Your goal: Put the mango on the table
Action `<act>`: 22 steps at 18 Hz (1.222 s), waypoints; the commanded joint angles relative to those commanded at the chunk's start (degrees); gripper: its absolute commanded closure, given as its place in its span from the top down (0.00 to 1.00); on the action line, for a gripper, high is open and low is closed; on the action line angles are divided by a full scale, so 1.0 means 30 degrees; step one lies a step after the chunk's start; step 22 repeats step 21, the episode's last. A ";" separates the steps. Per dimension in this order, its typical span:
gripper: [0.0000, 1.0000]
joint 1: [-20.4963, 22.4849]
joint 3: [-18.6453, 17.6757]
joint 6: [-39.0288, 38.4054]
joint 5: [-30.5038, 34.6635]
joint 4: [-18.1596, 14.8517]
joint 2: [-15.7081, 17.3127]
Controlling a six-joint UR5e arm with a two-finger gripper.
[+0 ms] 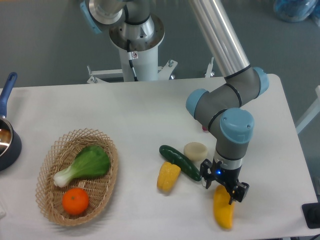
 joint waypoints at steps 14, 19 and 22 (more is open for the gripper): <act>1.00 0.3103 0.0878 0.2393 0.0058 -0.0146 0.2345; 1.00 0.3896 0.0351 0.5329 0.0088 -0.0293 0.2874; 1.00 0.3926 0.0350 0.5332 0.0088 -0.0293 0.2874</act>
